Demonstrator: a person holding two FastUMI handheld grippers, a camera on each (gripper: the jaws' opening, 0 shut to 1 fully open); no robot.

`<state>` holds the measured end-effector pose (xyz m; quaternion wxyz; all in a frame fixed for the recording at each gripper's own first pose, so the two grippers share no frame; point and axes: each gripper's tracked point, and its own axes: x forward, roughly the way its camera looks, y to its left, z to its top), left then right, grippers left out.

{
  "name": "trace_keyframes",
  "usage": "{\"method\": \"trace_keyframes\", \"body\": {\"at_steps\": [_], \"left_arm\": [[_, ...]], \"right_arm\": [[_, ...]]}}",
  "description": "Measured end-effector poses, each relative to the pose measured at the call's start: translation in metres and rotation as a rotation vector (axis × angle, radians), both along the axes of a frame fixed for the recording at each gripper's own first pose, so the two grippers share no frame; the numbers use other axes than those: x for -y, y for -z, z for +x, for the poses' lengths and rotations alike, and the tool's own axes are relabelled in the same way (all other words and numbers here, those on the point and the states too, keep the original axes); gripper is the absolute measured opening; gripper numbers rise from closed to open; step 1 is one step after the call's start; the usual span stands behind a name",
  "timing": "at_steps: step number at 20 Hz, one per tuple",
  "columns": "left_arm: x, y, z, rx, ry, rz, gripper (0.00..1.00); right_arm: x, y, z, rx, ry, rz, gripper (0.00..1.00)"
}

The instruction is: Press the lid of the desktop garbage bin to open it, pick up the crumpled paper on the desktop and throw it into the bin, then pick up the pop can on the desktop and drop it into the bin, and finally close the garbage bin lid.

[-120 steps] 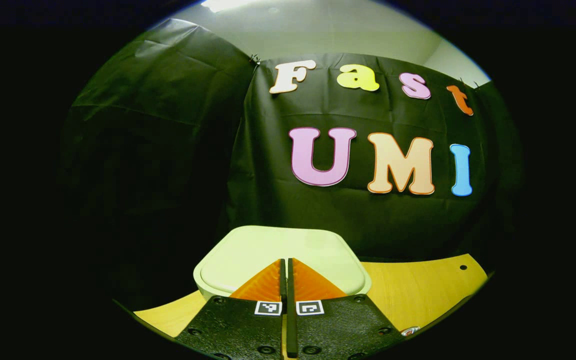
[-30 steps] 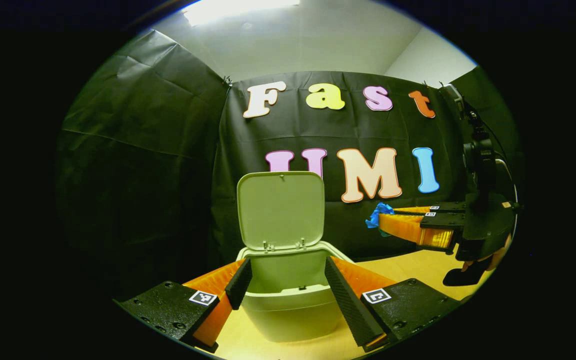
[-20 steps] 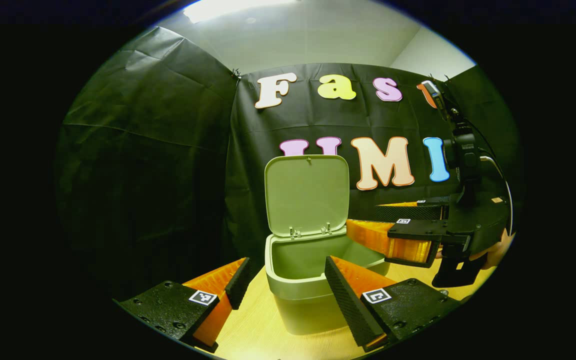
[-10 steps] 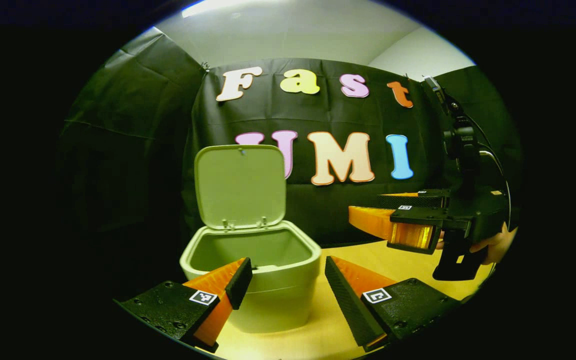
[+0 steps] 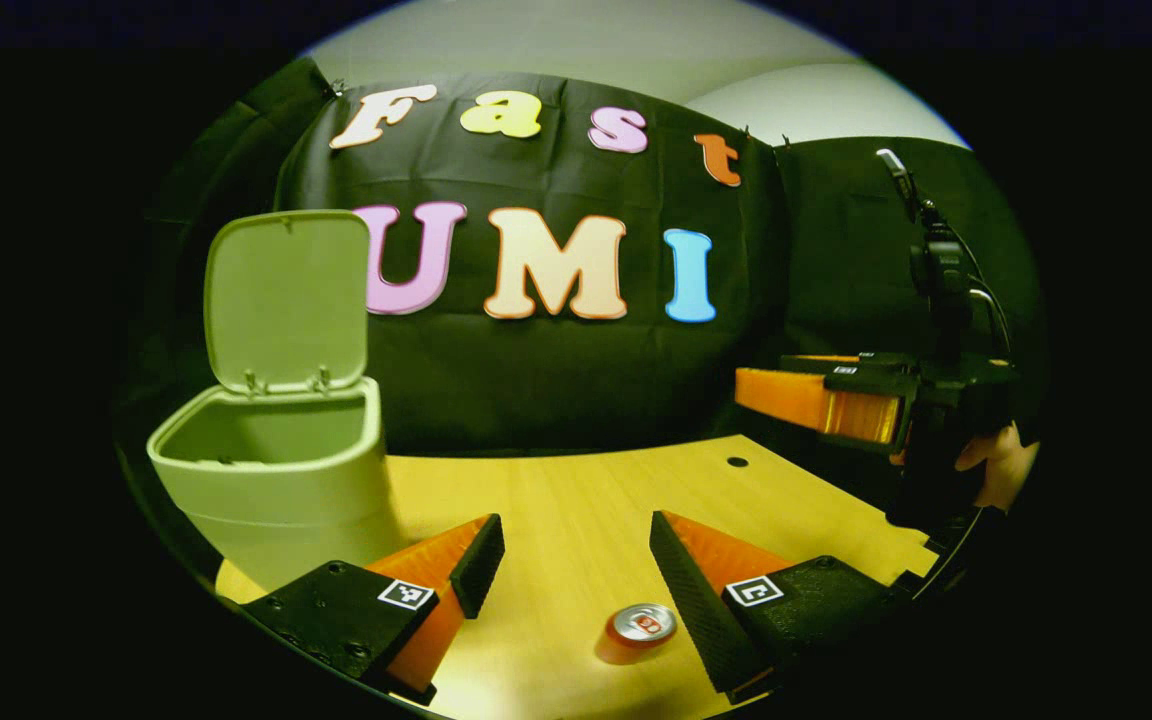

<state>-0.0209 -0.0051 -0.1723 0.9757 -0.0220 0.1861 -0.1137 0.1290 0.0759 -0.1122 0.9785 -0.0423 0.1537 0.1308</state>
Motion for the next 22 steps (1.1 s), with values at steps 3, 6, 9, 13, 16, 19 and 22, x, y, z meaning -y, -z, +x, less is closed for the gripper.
{"method": "trace_keyframes", "body": {"at_steps": [3,6,9,13,16,19,22], "left_arm": [[0.026,0.033,-0.005,-0.068,0.046,0.000,0.90],[0.045,0.066,-0.011,-0.135,0.074,0.001,0.90],[0.055,0.098,-0.017,-0.202,0.077,0.001,0.90],[0.061,0.132,-0.021,-0.257,0.069,0.021,0.91],[0.059,0.154,-0.023,-0.292,0.055,0.032,0.94],[0.055,0.172,-0.022,-0.313,0.041,0.045,0.93],[0.048,0.178,-0.023,-0.313,0.014,0.060,0.90]], "right_arm": [[0.039,0.008,-0.009,-0.021,0.052,-0.019,0.99],[0.071,0.018,-0.019,-0.052,0.098,-0.039,0.99],[0.095,0.023,-0.030,-0.068,0.129,-0.044,0.99],[0.112,0.027,-0.036,-0.086,0.152,-0.038,0.99],[0.120,0.029,-0.041,-0.094,0.154,-0.038,0.99],[0.125,0.031,-0.045,-0.111,0.153,-0.039,0.99],[0.130,0.026,-0.048,-0.094,0.159,-0.045,0.99]]}}
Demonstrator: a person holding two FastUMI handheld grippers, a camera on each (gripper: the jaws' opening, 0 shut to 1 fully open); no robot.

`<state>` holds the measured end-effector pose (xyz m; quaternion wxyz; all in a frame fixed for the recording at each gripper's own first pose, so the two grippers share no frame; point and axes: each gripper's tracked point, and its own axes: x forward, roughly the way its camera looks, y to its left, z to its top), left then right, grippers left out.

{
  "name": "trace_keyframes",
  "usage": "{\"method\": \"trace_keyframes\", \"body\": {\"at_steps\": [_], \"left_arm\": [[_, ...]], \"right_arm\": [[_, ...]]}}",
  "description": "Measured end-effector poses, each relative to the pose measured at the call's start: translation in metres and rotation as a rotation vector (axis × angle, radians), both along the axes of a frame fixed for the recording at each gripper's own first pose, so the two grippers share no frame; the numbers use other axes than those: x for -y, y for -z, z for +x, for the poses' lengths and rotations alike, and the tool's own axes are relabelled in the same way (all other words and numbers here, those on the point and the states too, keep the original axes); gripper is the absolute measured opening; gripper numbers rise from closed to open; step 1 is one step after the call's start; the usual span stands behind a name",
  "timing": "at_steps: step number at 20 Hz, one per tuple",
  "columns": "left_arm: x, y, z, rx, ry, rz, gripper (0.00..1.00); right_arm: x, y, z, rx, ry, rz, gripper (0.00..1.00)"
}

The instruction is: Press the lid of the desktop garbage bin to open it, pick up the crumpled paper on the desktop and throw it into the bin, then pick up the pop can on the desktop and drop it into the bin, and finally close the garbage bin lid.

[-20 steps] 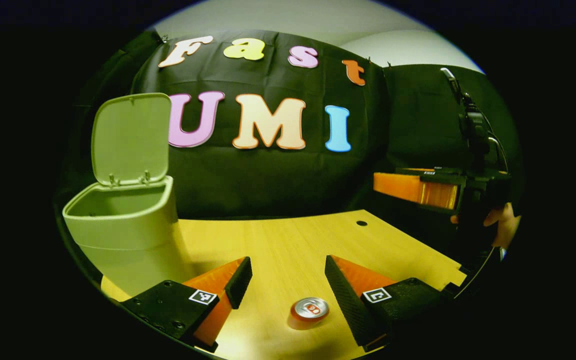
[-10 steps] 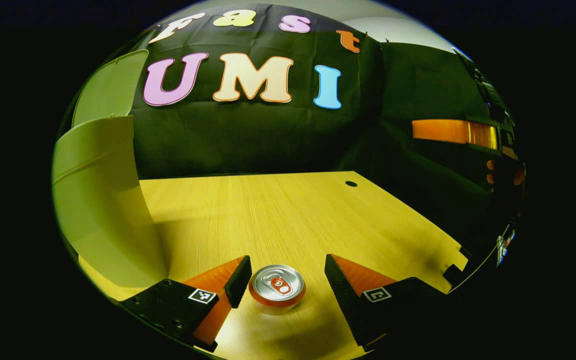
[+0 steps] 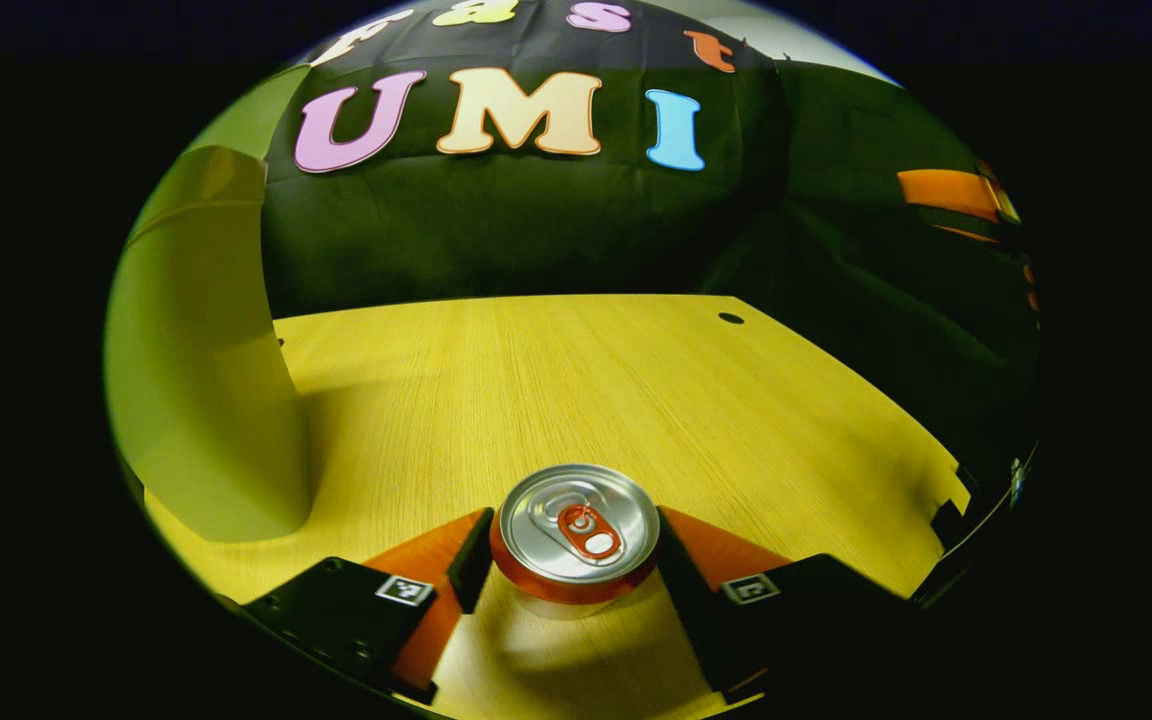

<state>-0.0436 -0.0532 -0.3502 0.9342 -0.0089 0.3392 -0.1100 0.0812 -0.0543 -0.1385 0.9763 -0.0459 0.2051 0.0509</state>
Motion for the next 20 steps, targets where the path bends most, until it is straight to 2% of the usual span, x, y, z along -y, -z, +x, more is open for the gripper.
{"method": "trace_keyframes", "body": {"at_steps": [1,5,11,14,20], "left_arm": [[0.000,-0.001,0.005,0.009,-0.007,0.007,0.75],[-0.002,-0.057,0.027,0.089,-0.013,-0.012,0.75],[-0.024,-0.153,0.074,0.263,-0.018,0.021,0.75],[-0.048,-0.187,0.088,0.305,-0.064,0.034,0.75],[-0.095,-0.236,0.107,0.385,-0.096,0.094,0.74]], "right_arm": [[0.000,-0.003,0.000,0.013,0.000,-0.001,1.00],[-0.010,-0.002,0.001,0.035,-0.020,0.025,0.98],[-0.029,0.010,0.005,0.027,-0.044,0.078,0.99],[-0.037,0.011,0.009,0.029,-0.050,0.095,0.98],[-0.047,0.014,0.017,0.023,-0.041,0.133,0.99]]}}
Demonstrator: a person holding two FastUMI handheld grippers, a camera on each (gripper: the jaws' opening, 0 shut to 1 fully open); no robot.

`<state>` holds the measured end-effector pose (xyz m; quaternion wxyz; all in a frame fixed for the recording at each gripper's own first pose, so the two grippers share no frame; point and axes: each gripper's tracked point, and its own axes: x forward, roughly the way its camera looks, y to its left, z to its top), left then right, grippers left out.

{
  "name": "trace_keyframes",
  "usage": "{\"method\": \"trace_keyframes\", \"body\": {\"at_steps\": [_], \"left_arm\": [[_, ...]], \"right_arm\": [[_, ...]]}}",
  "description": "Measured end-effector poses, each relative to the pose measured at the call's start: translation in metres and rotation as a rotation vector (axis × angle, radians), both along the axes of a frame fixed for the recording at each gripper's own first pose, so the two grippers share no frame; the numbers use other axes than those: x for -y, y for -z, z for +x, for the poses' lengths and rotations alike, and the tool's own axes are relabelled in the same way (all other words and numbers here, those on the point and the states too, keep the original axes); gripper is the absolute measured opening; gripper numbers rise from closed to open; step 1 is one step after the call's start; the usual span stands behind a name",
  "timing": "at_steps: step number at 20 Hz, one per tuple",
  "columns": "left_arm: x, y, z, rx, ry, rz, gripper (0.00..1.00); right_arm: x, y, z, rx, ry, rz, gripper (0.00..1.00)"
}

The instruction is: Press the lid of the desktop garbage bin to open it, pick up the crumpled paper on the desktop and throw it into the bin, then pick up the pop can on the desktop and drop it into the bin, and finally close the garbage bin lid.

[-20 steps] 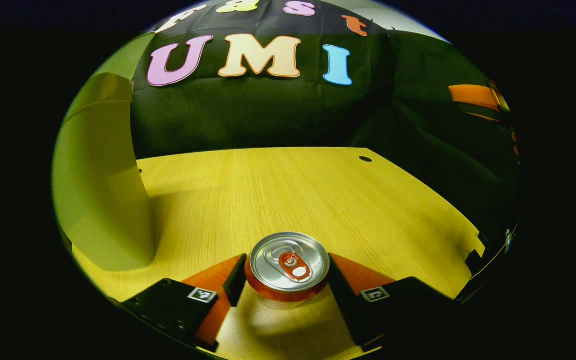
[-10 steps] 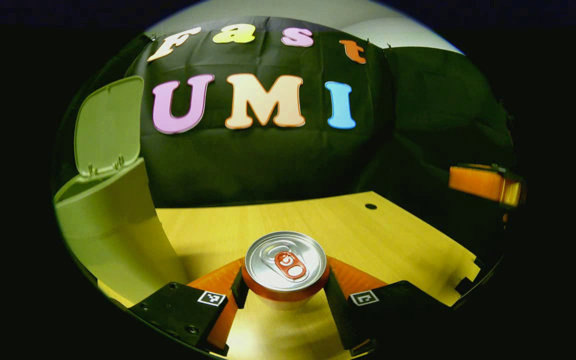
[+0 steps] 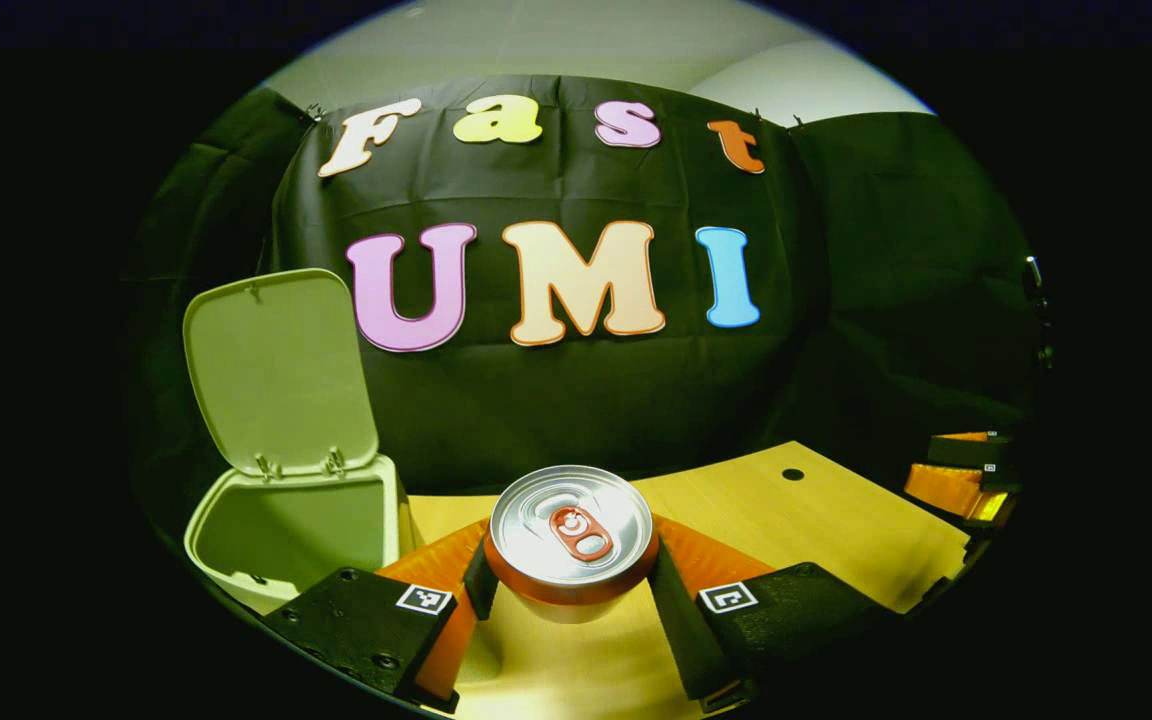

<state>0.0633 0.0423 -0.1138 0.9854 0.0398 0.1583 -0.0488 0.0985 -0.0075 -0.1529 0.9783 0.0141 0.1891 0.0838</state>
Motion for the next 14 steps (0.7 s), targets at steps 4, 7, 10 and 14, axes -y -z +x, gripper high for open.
{"method": "trace_keyframes", "body": {"at_steps": [4,7,10,14], "left_arm": [[-0.044,-0.034,0.012,0.051,-0.099,-0.074,0.74],[-0.099,-0.054,0.024,0.098,-0.204,-0.060,0.75],[-0.144,-0.052,0.024,0.079,-0.268,-0.001,0.75],[-0.175,-0.031,0.016,0.022,-0.328,-0.022,0.76]], "right_arm": [[-0.009,0.007,-0.005,-0.014,-0.016,-0.010,0.99],[-0.021,0.011,-0.006,-0.028,-0.033,-0.013,0.99],[-0.031,0.010,-0.006,-0.024,-0.044,-0.017,1.00],[-0.041,0.012,-0.004,-0.032,-0.053,-0.019,0.98]]}}
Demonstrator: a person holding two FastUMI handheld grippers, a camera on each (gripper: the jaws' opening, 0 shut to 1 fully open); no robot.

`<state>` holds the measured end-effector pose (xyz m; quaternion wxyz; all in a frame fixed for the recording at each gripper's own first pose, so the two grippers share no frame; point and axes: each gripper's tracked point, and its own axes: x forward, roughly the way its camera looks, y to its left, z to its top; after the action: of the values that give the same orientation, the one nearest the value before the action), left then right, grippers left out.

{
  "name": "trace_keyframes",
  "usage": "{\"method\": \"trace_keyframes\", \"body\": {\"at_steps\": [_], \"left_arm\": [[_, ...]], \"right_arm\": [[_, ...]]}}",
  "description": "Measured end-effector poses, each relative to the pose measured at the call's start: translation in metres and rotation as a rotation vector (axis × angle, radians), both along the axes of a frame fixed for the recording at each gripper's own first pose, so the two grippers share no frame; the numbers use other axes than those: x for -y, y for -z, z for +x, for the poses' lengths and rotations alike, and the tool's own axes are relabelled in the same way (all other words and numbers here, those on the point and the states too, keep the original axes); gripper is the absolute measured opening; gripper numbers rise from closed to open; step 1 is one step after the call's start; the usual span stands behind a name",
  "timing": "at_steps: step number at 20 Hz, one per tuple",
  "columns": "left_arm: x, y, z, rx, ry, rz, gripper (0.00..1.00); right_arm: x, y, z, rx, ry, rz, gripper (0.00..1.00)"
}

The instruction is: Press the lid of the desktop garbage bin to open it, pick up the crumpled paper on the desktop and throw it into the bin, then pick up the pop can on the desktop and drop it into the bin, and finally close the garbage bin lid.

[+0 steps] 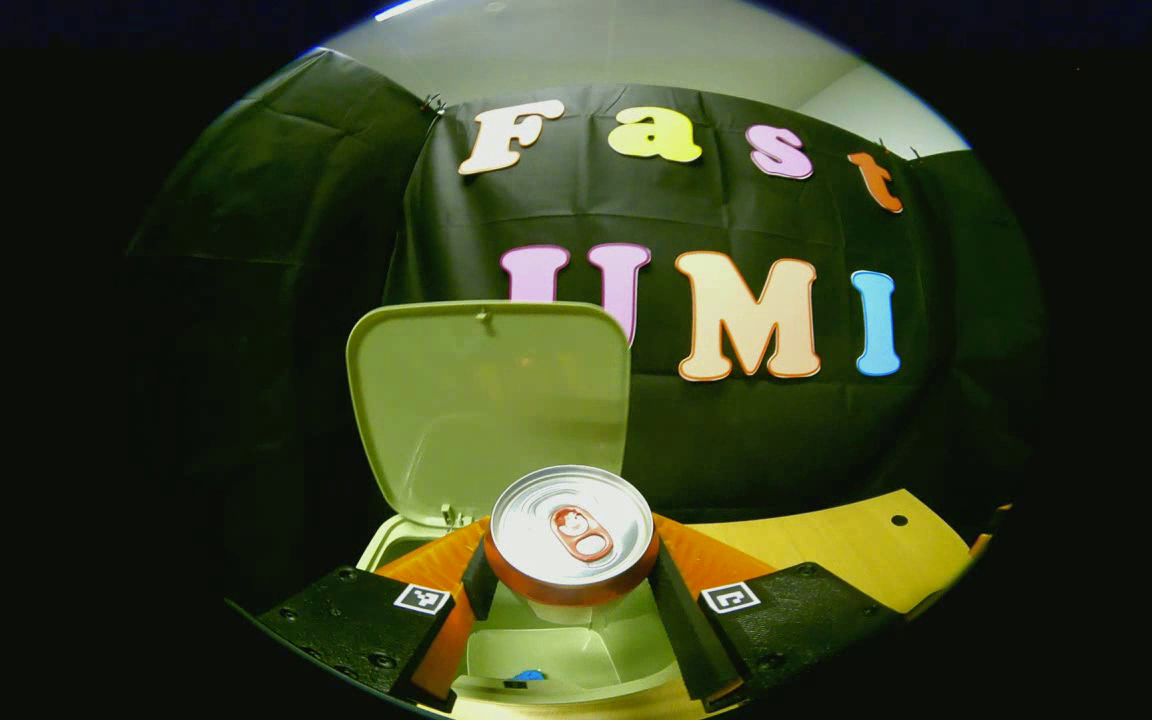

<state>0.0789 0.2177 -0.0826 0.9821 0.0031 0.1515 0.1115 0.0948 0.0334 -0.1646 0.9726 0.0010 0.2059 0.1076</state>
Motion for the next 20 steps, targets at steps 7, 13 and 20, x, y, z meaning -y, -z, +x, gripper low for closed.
{"method": "trace_keyframes", "body": {"at_steps": [7,13,20], "left_arm": [[-0.016,-0.052,0.004,0.095,0.001,0.101,0.94],[-0.022,-0.127,0.040,0.207,0.027,0.052,0.95],[-0.050,-0.149,0.098,0.199,0.015,0.067,0.94]], "right_arm": [[-0.017,-0.002,0.000,0.007,-0.016,-0.003,1.00],[-0.019,-0.004,-0.001,0.018,-0.004,-0.009,0.99],[-0.008,-0.004,-0.005,0.020,0.053,-0.020,0.98]]}}
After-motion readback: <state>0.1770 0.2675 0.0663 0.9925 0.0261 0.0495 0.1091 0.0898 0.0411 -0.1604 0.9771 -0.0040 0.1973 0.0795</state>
